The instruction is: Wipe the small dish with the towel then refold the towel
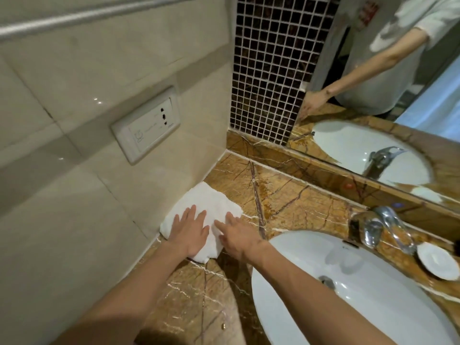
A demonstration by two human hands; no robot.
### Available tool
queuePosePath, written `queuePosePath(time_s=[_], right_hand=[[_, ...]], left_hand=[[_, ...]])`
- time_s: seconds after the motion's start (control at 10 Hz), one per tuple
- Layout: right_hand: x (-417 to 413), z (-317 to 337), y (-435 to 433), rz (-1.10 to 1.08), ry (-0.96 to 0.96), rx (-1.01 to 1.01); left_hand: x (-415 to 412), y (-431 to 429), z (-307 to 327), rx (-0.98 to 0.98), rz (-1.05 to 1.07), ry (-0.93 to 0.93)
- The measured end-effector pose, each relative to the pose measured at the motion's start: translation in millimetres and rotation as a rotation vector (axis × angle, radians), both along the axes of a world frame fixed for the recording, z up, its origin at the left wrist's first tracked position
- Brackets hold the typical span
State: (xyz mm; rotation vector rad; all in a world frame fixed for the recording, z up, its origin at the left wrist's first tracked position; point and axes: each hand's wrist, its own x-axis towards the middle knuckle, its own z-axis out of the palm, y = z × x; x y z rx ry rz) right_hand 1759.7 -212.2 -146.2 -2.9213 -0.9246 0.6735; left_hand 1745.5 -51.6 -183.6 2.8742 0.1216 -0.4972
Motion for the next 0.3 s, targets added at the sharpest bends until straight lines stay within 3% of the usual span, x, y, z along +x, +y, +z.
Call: queuePosePath(time_s=[0.3], right_hand=[[-50, 49, -42, -0.175, -0.092, 0.215]], left_hand=[[-46, -5, 60, -0.161, 0.065, -0.254]])
